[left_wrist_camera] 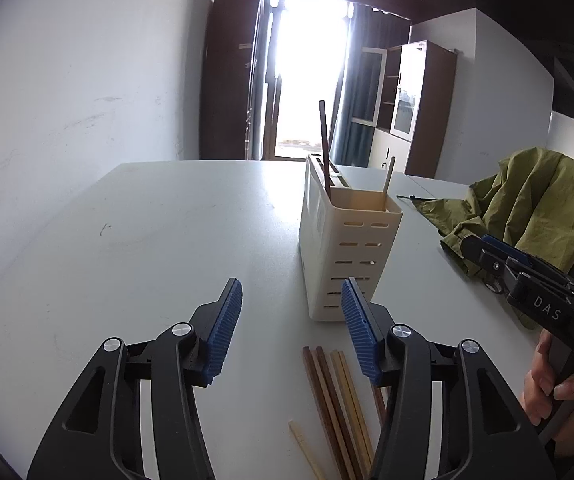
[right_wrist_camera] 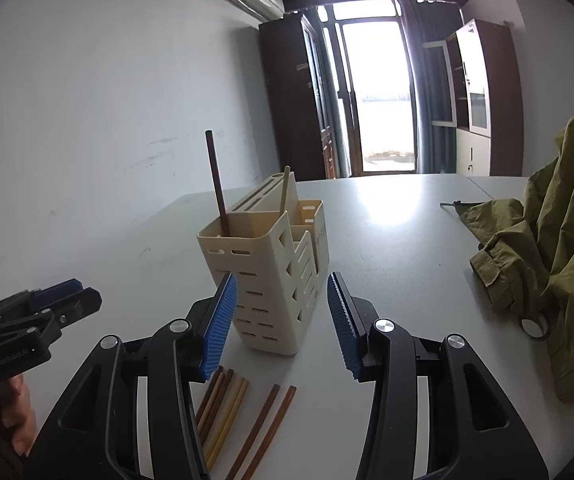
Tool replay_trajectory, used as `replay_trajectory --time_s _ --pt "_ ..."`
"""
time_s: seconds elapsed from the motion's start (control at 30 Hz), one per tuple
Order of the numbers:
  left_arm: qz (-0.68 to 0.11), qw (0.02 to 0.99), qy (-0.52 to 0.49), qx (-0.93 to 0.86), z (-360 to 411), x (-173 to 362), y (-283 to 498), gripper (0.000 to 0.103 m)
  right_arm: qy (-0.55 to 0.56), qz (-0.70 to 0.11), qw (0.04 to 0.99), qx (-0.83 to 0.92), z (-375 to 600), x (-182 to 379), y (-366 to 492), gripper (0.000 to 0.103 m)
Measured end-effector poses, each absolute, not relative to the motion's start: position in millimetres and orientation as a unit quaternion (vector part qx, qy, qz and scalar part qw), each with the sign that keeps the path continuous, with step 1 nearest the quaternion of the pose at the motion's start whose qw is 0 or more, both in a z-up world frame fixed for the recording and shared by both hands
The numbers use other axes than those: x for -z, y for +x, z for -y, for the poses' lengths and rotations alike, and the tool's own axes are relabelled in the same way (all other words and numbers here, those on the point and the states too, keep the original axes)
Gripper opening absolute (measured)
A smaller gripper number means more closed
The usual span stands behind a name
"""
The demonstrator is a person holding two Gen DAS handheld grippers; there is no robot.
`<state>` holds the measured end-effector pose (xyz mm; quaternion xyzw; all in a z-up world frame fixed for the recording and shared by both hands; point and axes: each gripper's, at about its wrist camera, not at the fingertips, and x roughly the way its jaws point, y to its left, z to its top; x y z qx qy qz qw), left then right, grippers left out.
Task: Organize utensils
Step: 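Withdraw both grippers from the holder back toward the remaining chopsticks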
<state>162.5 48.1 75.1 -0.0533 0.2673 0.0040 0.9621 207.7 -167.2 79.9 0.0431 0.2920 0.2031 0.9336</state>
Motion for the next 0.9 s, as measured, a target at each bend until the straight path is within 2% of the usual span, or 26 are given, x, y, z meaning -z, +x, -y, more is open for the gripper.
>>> replay_trajectory --time_s 0.13,0.5,0.9 --pt "-0.299 0.952 -0.07 0.001 -52.0 -57.7 158.3 0.052 0.067 -0.339 0.916 -0.202 172.0 -65.3 212.5 0.047" --pt "-0.367 0.926 -0.083 -0.008 -58.3 -10.1 155.5 0.052 0.007 -0.441 0.885 -0.148 159.9 -5.5 221.3 0.047" --pt "-0.424 0.903 -0.073 -0.001 -51.2 23.5 157.6 0.052 -0.001 -0.482 0.864 -0.148 143.9 23.5 225.9 0.047"
